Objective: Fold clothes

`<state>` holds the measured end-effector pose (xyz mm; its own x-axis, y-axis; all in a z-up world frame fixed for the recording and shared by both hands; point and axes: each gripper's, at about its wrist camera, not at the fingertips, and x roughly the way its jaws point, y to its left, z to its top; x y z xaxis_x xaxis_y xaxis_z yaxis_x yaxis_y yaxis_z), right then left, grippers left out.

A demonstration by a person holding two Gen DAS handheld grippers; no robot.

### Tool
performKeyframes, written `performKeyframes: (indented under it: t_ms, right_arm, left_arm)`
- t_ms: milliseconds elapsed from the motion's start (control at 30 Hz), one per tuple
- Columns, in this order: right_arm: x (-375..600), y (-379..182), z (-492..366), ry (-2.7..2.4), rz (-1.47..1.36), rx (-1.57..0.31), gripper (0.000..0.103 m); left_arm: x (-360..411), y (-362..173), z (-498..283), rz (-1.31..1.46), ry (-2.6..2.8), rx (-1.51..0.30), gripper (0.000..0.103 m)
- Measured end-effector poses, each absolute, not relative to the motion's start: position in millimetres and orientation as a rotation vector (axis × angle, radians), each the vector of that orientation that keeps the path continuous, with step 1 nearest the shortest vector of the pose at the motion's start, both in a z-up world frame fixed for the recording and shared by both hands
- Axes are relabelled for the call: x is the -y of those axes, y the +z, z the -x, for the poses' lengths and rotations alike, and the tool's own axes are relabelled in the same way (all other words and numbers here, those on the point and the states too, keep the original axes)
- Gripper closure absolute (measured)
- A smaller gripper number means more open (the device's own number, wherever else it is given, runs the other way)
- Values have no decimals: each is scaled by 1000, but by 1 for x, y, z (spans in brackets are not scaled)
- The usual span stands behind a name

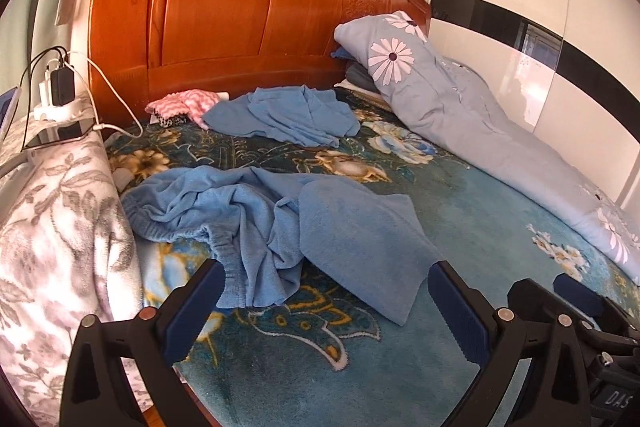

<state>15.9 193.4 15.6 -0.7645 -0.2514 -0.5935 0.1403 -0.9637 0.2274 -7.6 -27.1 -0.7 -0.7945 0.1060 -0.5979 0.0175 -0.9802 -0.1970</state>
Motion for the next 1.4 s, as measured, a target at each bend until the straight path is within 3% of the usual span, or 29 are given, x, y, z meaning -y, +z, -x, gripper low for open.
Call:
performKeyframes:
  t_ms: [700,1033,1100,1167,1233,1267,1300,1333,1367,1400]
  right_arm:
    - [-174,-10,17,-2721,-1085,109,0]
    - [-124,-25,67,-2533,-1134,-241,3]
    - [-117,-29,79,-2507,-1159,-302,21]
    - [-115,-36,93,-2493,-1201,-329,22]
    - [-118,-49,105,-2499,-1275,-307,32]
    - [-120,-53,107,-2501,-1301,-292,53]
    - [-122,-57,110,-2504,-1326,-276,67]
    - [-126,-59,111,-2506,-1344,-251,71]
    - [-133,-55,110,-2509,-1335,-192,92]
    - [-142,-47,108,-2525,-1326,-132,94]
  left_arm:
    - [45,-34,24,1098,2869,365,0]
    - [91,-62,27,1274,2873,526,0]
    - [96,-64,25,1280,2862,538,0]
    - [98,-64,23,1270,2867,529,0]
    - [96,-64,23,1274,2865,510,0]
    - [94,-64,24,1280,2857,503,0]
    - [93,-64,25,1284,2848,498,0]
    - [91,-63,26,1284,2838,497,0]
    - [90,-62,26,1281,2829,496,0]
    - [89,-60,25,1273,2822,494,0]
